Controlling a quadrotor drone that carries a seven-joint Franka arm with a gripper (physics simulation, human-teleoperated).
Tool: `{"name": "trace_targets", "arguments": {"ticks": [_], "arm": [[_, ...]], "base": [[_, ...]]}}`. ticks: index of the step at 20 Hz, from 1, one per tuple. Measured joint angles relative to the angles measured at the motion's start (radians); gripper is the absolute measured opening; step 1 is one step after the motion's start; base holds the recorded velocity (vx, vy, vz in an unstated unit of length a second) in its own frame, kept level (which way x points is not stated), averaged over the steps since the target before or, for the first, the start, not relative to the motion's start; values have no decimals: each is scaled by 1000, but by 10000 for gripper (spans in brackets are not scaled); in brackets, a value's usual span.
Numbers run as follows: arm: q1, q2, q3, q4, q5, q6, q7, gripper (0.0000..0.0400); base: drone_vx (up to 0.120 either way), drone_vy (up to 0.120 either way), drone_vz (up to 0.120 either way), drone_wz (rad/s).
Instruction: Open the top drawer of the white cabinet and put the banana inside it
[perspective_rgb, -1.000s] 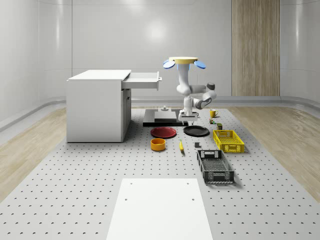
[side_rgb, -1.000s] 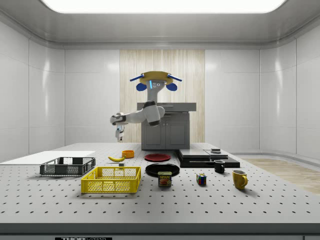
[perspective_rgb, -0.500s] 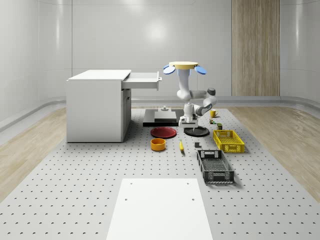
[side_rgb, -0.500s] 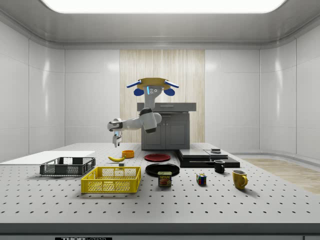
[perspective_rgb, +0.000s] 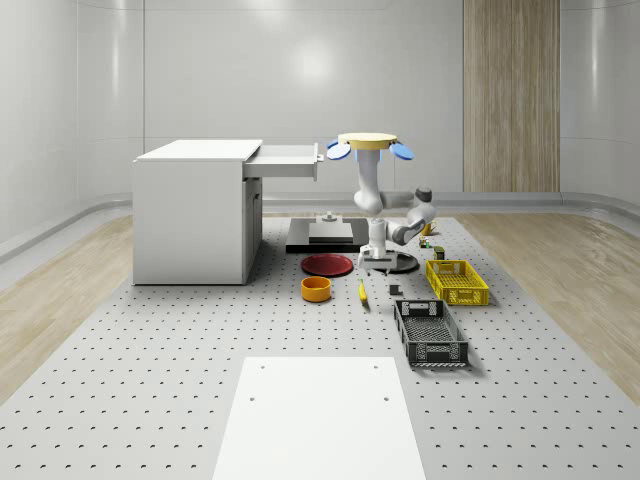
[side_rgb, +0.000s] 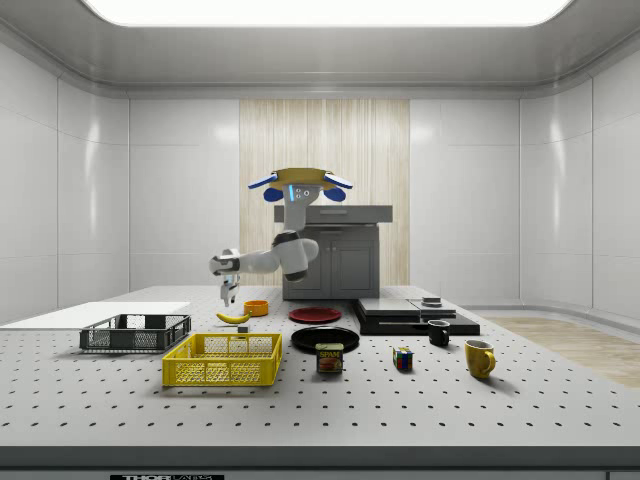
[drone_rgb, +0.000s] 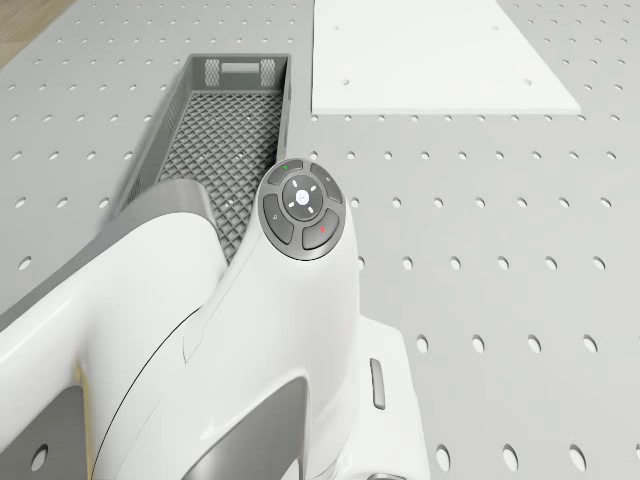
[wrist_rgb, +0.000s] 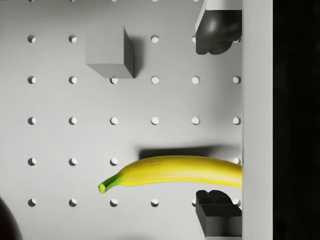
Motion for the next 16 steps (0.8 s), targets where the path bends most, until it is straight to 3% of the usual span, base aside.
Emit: {"name": "trace_targets", "arguments": {"ticks": [2,16], "arm": [[0,0,0,0,0,0,0,400],[132,17,37,13,40,1,-124,400]], "base": [[0,0,-80,0],[0,0,0,0]]}}
